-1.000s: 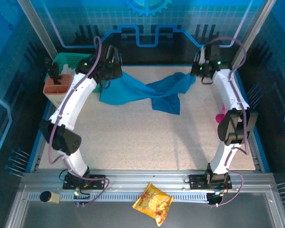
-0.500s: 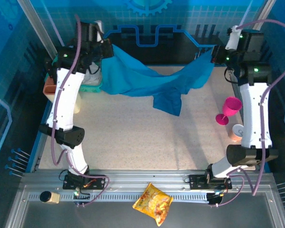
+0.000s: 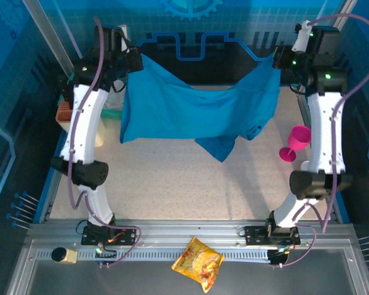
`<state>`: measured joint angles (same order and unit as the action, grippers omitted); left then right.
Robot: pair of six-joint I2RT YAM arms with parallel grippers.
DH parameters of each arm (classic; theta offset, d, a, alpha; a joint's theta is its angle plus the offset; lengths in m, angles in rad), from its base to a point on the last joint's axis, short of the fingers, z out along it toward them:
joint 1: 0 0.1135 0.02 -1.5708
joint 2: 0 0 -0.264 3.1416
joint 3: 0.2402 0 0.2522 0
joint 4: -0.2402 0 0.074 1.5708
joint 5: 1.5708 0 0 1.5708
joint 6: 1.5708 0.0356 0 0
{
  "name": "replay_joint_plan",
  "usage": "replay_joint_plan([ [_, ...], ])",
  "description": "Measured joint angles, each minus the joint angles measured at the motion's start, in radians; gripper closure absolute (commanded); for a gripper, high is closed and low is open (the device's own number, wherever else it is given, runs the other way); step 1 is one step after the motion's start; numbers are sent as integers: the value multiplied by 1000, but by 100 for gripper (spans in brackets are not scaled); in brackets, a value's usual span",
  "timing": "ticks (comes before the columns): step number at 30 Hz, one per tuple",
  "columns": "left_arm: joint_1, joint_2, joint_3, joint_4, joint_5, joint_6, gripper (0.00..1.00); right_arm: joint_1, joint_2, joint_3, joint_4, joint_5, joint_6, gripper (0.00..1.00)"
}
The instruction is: Fold and stack the t-shirts
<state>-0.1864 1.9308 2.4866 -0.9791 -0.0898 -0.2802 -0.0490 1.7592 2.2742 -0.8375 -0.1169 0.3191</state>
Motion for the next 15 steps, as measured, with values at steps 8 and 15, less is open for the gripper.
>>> replay_joint_plan([
  [8,47,296,207,79,84,-19,100,0,453,478,-6,-68,89,100],
  [15,68,271,238,156,130,-61,100,-5,349,388,113,-97,178,100],
])
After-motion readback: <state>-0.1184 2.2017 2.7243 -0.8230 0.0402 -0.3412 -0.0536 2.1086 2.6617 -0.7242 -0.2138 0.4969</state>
